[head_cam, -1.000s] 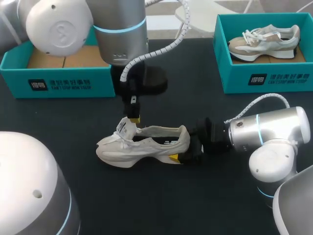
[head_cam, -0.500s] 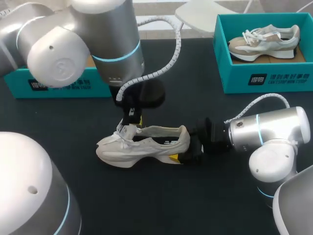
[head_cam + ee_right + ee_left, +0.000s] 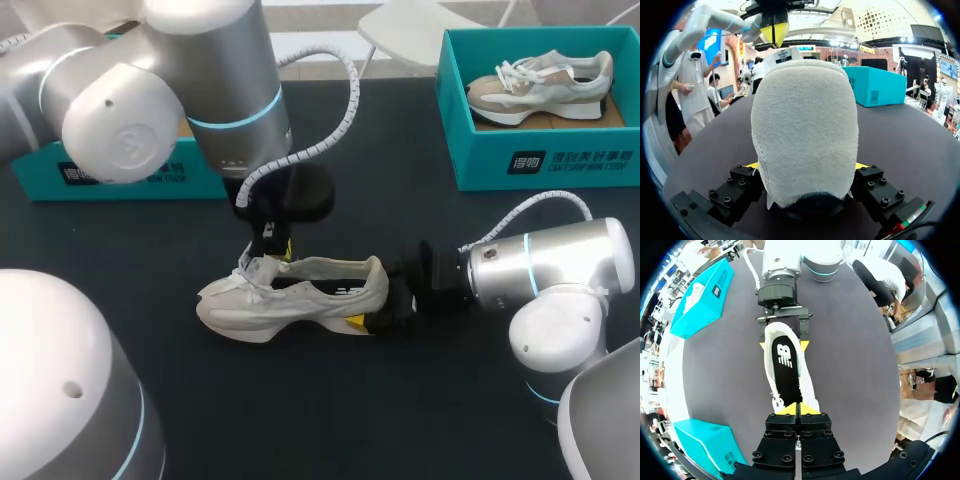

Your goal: Take the shoe out of the shoebox, open the shoe tongue, remove and reinsert the insole, then place the shoe into the shoebox

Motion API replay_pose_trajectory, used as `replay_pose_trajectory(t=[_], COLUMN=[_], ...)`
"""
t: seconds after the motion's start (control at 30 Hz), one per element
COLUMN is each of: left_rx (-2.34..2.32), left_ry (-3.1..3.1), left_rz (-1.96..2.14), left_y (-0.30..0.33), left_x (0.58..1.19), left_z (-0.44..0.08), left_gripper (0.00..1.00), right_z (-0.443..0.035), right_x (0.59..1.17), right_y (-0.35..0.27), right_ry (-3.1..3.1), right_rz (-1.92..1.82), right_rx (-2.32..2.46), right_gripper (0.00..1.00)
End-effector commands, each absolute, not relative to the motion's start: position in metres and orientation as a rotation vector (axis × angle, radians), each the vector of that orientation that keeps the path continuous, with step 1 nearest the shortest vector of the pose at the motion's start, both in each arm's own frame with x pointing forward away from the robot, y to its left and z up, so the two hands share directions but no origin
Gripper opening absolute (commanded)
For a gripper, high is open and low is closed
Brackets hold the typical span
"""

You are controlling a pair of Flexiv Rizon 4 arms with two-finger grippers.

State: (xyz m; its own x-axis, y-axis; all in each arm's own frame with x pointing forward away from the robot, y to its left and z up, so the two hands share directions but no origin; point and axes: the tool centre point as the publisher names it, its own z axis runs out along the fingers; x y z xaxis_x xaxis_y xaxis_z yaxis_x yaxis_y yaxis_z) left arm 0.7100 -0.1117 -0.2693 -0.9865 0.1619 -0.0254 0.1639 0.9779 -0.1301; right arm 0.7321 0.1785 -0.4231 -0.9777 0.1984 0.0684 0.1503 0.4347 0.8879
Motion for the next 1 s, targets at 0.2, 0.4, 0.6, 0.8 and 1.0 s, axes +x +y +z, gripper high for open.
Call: replay_pose_trajectory(t=[0.2,0.4,0.6,0.8,1.0], left_rx=[0.255,0.251,0.284,0.307,0.316], left_ry=[3.110,3.141,3.169,3.166,3.175], left_rz=[-0.188,-0.228,-0.239,-0.243,-0.270], left_y=[-0.124,-0.142,-0.157,-0.169,-0.178], left_x=[0.720,0.725,0.728,0.734,0.727], left_z=[-0.286,-0.303,-0.324,-0.337,-0.348], left_gripper=[0.00,0.00,0.00,0.00,0.00], right_z=[-0.428,-0.428,-0.428,-0.428,-0.428], right_x=[0.728,0.728,0.728,0.728,0.728], right_y=[0.176,0.176,0.176,0.176,0.176], right_ry=[2.625,2.625,2.625,2.625,2.625], right_rz=[1.607,1.607,1.607,1.607,1.607], right_rx=[0.324,0.324,0.324,0.324,0.324], right_gripper=[0.00,0.00,0.00,0.00,0.00])
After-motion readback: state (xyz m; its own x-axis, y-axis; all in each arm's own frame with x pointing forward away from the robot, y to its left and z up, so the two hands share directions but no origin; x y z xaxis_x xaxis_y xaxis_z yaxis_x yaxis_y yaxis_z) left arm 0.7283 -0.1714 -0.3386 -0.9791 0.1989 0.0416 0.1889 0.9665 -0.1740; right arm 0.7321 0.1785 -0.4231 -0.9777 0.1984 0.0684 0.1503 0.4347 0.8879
